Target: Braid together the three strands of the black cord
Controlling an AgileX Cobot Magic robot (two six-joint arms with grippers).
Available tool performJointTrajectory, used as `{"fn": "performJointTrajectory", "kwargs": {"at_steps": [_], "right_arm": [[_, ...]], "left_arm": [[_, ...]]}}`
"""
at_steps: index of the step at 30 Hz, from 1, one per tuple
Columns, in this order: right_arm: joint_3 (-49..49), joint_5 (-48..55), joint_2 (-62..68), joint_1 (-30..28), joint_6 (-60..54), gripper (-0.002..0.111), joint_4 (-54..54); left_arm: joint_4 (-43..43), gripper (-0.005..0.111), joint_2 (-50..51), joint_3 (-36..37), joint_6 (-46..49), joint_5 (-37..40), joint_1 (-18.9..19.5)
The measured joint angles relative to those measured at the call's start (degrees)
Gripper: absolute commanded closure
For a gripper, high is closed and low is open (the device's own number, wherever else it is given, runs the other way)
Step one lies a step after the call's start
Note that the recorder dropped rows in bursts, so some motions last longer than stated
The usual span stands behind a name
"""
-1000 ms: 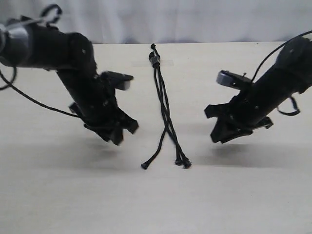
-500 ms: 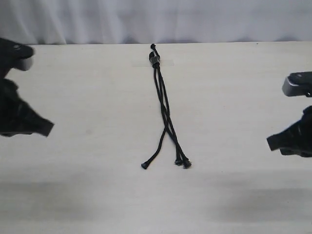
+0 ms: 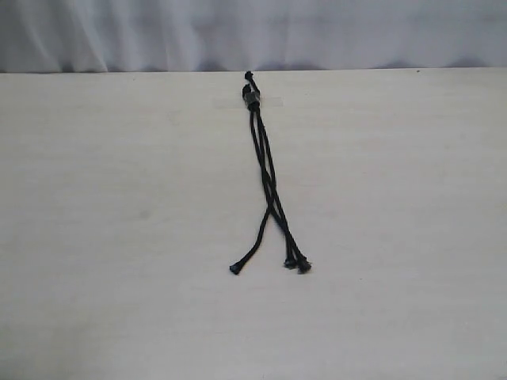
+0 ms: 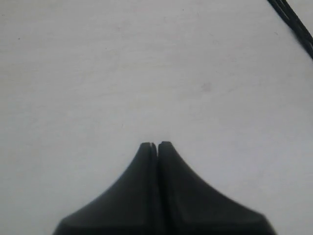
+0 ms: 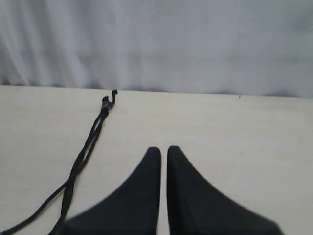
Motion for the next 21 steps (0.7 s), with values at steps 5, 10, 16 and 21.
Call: {"fn": "performJointTrajectory", "kwargs": {"at_steps": [5, 10, 16, 21], "right_arm": [[0.1, -0.1, -6.2, 0.0, 0.0, 0.104, 0.0], [2.1, -0.5, -9.6, -0.1, 0.0, 0.104, 0.0], [5.5, -0.4, -9.7, -2.6, 7.2, 0.104, -5.6], [9.7, -0.4, -9.7, -4.0, 11.5, 0.104, -8.0]], "left_arm": [[0.0, 0.107, 0.0, 0.0, 0.0, 0.0, 0.0], [0.0, 0.107, 0.0, 0.0, 0.0, 0.0, 0.0], [0.0, 0.107, 0.0, 0.0, 0.0, 0.0, 0.0], [0.0, 0.107, 0.0, 0.0, 0.0, 0.0, 0.0]]}}
